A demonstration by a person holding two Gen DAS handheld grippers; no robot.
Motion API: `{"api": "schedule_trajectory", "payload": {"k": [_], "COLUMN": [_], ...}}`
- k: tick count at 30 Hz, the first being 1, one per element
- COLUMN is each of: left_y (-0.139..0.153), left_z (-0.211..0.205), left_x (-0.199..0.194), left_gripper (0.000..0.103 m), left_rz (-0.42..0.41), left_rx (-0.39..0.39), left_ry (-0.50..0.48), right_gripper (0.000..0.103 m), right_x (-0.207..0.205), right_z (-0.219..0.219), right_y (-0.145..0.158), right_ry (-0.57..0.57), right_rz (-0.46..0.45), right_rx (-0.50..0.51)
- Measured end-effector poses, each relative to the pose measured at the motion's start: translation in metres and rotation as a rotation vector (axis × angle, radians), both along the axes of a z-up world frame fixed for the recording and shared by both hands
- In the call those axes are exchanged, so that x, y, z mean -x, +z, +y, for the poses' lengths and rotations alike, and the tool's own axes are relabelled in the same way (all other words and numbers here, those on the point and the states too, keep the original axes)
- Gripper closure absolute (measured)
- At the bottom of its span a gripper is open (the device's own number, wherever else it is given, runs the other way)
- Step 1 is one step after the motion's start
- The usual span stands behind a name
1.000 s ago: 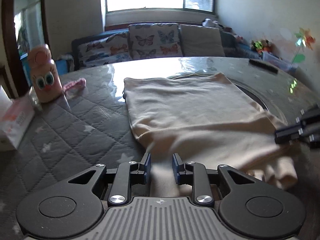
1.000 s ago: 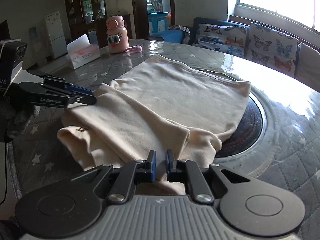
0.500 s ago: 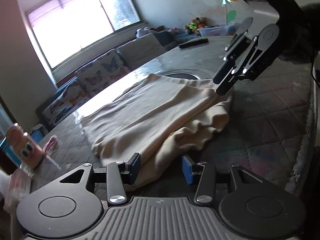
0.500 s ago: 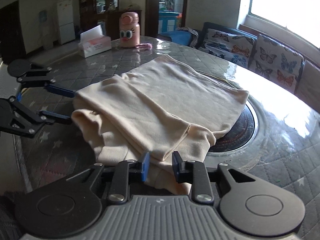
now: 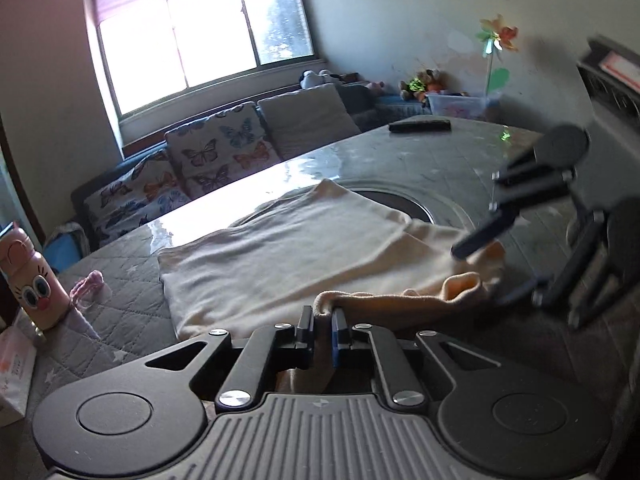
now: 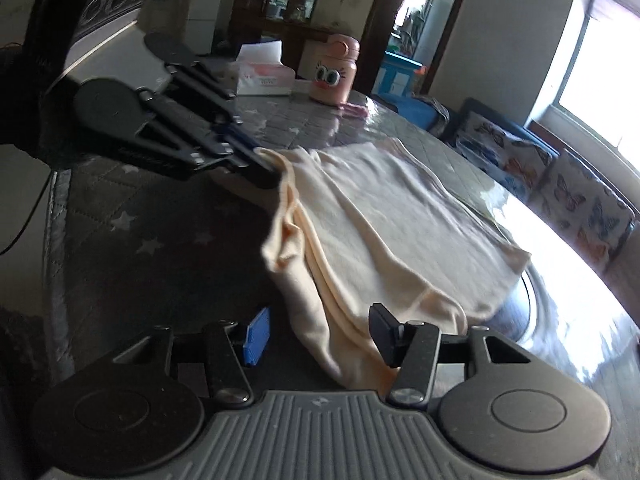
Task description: Fold clothes
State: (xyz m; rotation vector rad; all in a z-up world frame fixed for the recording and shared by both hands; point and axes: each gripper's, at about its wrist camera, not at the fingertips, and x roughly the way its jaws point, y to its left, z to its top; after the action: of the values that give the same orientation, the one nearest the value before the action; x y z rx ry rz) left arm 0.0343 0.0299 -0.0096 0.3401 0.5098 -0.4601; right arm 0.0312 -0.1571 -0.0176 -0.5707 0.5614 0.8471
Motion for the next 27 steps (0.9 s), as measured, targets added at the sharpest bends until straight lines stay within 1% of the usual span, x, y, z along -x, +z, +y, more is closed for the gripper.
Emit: {"api": "schedule_trajectory", "payload": {"k": [1,2,3,4,5,6,7,8,9,10,14,16,17,20,21,22,24,25,27], "left_y": [0.0,-0.001,-0.001,0.0,-0.001,-0.002,-0.004,-0.005,-0.007,-0.009,-0.018,-0.023,-0.026,-0.034,-0.037,-0.039,-0.041,-0.041,-0.037], "left_z": [0.0,0.001,0.003,0.006,0.007,0.009,0.011,0.013,0.014,0.015,0.016,0.013,0.011,0.007,0.007,0.006,0.007,0.009,0.013], "left_x": [-0.004,-0.007,-0.005,-0.003,-0.001,0.002,0.007,0.011,0.016,0.02,0.034,0.038,0.039,0.037,0.035,0.034,0.031,0.03,0.031], "left_gripper": [0.094,0.094,0.094,0.09,0.089,0.085,0.076,0.071,0.061,0.056,0.055,0.049,0.049,0.049,0.051,0.065,0.085,0.09,0.092], "left_rz": [0.004,0.01,0.014,0.013,0.014,0.015,0.012,0.008,0.0,-0.011,-0.027,-0.046,-0.056,-0.079,-0.081,-0.084,-0.088,-0.086,-0.09], "left_rx": [0.006,0.012,0.017,0.018,0.015,0.009,0.002,-0.008,-0.023,-0.045,-0.094,-0.134,-0.155,-0.208,-0.221,-0.232,-0.243,-0.237,-0.222], "left_ry": [0.005,0.007,0.006,0.005,0.006,0.008,0.007,0.002,0.001,0.003,-0.017,-0.029,-0.034,-0.028,-0.024,-0.019,-0.008,-0.003,-0.002], "right_gripper": [0.05,0.056,0.065,0.072,0.084,0.087,0.088,0.09,0.091,0.091,0.092,0.092,0.092,0.092,0.092,0.092,0.093,0.093,0.093], "right_x": [-0.004,-0.007,-0.013,-0.018,-0.024,-0.029,-0.034,-0.039,-0.045,-0.048,-0.053,-0.057,-0.06,-0.061,-0.061,-0.061,-0.06,-0.059,-0.058], "right_z": [0.004,0.008,0.009,0.01,0.009,0.006,0.004,0.002,0.0,-0.003,-0.007,-0.007,-0.008,-0.009,-0.009,-0.01,-0.012,-0.013,-0.014], "right_y": [-0.001,-0.003,-0.004,-0.005,-0.003,-0.002,0.0,0.002,0.004,0.007,0.017,0.021,0.023,0.027,0.029,0.03,0.03,0.029,0.029], "right_ry": [-0.002,-0.006,-0.015,-0.026,-0.041,-0.058,-0.074,-0.091,-0.107,-0.118,-0.139,-0.151,-0.159,-0.173,-0.178,-0.184,-0.195,-0.199,-0.205], "right_rz": [-0.001,-0.001,0.023,0.054,0.08,0.105,0.131,0.156,0.181,0.196,0.214,0.22,0.226,0.22,0.217,0.215,0.211,0.21,0.207], "right_rx": [0.002,0.006,-0.003,-0.017,-0.034,-0.054,-0.073,-0.092,-0.112,-0.132,-0.17,-0.189,-0.201,-0.218,-0.223,-0.229,-0.243,-0.25,-0.261]}}
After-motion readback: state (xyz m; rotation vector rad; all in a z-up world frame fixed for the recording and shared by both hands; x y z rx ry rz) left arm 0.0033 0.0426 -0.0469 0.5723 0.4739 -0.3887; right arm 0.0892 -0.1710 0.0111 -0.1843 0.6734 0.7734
